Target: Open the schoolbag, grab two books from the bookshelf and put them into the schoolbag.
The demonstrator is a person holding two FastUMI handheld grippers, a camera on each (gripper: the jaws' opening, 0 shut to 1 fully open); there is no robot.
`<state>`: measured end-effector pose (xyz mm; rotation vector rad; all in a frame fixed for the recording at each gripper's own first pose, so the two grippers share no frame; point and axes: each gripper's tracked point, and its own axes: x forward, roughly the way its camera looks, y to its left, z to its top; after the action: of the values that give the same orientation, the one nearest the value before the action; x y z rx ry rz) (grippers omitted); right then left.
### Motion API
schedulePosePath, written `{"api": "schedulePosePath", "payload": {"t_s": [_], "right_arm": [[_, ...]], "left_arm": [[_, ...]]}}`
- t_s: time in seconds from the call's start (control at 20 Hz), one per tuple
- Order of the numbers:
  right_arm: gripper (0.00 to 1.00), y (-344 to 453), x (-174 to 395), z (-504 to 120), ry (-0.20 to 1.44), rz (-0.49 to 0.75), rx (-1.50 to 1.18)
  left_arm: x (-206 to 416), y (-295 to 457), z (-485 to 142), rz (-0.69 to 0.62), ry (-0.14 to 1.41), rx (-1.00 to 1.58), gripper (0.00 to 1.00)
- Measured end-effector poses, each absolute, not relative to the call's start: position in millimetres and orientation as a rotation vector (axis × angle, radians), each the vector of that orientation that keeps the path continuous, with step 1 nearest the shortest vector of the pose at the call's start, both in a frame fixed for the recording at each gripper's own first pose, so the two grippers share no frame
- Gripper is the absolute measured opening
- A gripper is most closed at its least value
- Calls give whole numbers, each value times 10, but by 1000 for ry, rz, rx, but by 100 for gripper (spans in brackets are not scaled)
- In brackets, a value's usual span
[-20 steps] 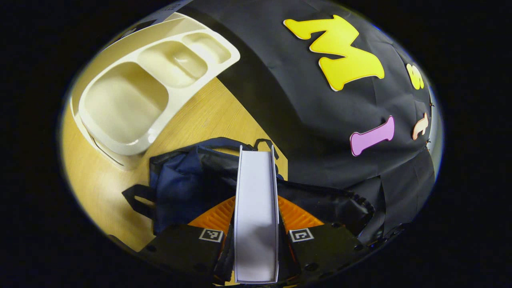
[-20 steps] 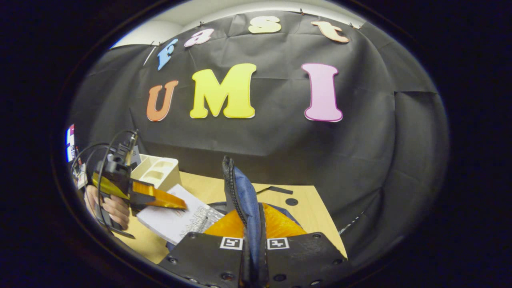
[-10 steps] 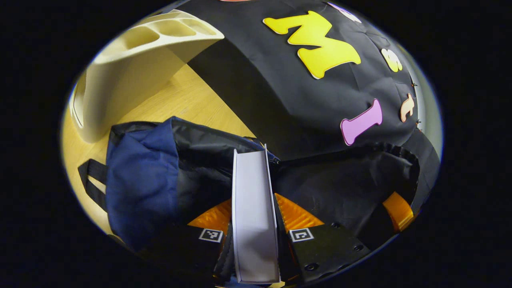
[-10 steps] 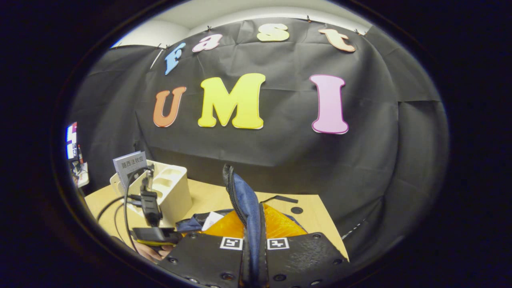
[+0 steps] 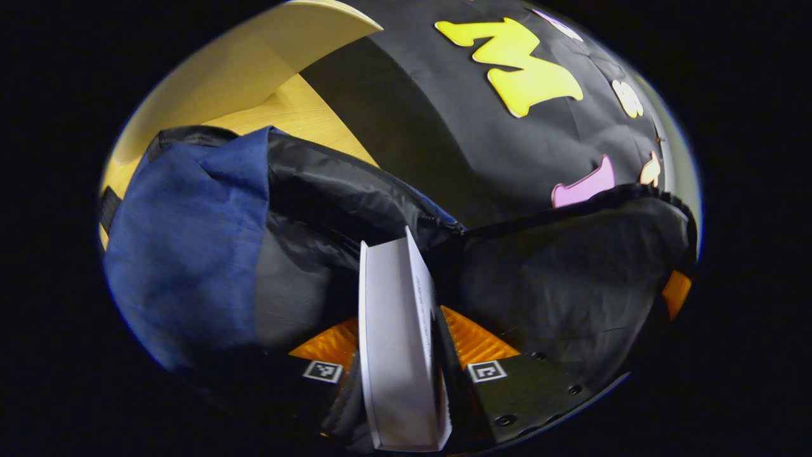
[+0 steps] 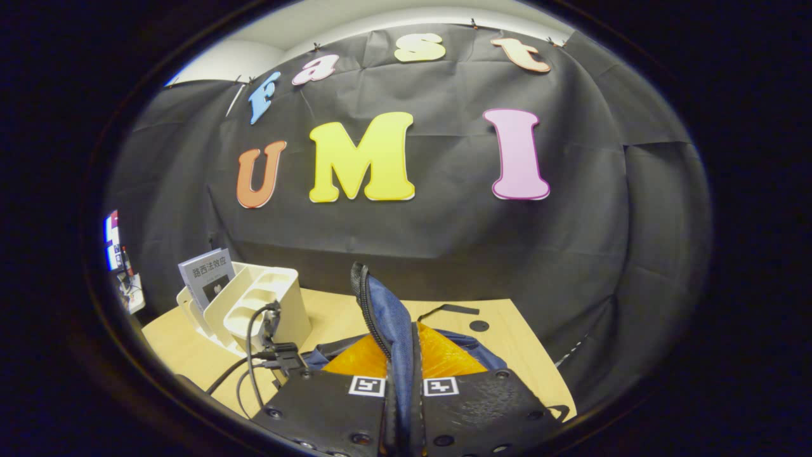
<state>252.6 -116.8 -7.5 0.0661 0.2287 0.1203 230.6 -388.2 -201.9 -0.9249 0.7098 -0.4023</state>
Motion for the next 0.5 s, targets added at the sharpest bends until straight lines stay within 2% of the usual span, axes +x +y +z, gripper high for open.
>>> {"api": "schedulePosePath", "payload": {"t_s": [0.05,0.15,0.5], "right_arm": [[7,-1207,2536,-109,236,111,69],[7,-1231,2543,-155,247,103,81],[7,-1242,2492,-306,274,86,110]], "left_arm": [[2278,-3856,-1969,-419,699,-907,75],[2257,-3827,-1976,-444,729,-831,82],[2193,-3161,-2008,-410,725,-513,86]]}}
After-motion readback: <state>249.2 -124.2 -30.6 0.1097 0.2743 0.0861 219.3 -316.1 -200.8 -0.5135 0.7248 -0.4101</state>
